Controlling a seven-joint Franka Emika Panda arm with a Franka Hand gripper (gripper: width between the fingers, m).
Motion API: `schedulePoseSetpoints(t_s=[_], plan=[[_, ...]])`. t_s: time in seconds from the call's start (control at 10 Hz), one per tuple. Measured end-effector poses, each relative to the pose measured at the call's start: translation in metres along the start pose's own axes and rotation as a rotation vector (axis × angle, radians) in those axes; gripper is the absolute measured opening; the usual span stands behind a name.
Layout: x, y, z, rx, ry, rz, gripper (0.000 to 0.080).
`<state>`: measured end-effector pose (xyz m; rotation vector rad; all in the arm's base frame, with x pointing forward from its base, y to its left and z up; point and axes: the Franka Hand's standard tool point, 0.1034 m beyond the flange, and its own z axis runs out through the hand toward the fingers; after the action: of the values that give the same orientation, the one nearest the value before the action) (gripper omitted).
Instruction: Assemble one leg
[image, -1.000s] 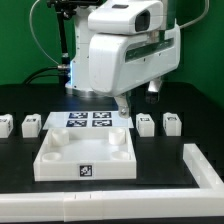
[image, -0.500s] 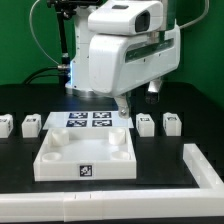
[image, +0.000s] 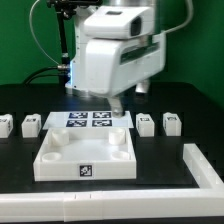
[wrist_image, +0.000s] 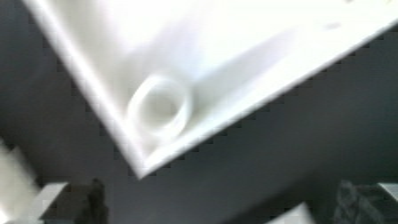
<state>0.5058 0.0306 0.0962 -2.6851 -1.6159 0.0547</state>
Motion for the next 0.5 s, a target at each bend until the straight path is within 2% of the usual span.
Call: schedulePoseSetpoints(t_s=[0.2,0.3,0.4,0.5], plan=[[-0.047,-0.030,0.024,-0.005,0.009,-0.239,0.0650],[-0.066,-0.039,0.039,0.006,0.011,-0.387,0.0650],[-0.074,-0.040,0.052,0.010,0.018,-0.436,0.0650],[-0.074,-0.041,0.068,-0.006,0.032,-0.421,0.0650]])
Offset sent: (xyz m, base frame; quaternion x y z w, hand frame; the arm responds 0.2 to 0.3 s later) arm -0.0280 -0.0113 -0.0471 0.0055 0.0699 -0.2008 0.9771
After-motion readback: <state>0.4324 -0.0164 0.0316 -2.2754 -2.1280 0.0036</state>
